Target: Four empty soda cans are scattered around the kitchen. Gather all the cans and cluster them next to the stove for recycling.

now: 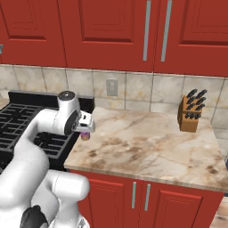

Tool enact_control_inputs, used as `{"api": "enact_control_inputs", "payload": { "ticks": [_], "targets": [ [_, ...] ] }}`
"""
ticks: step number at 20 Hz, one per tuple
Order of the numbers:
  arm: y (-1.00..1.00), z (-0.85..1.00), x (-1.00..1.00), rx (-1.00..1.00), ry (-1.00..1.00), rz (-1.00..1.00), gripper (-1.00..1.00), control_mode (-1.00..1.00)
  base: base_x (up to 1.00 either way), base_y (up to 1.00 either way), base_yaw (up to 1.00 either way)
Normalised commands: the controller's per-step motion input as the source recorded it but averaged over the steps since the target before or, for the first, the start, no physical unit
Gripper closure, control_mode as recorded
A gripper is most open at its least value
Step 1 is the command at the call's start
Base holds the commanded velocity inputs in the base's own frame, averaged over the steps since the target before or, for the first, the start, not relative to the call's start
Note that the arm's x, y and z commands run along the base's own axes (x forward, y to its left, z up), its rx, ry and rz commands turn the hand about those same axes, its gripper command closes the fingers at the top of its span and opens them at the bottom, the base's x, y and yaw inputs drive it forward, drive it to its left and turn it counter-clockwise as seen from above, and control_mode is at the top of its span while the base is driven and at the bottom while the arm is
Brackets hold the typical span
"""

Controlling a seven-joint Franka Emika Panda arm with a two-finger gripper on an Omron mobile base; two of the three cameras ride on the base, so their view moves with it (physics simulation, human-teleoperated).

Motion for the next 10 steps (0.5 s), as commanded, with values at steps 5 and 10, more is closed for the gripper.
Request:
{"api": "enact_control_inputs", "payload": {
  "ticks": [5, 10],
  "targets": [
    [-0.14, 0.28, -0.79, 0.00, 0.01, 0.13, -1.00, -1.00, 0.00, 0.00, 0.00],
    [0.00, 0.05, -0.62, -0.04, 0.10, 0.09, -1.00, -1.00, 0.00, 0.00, 0.00]
  ]
}}
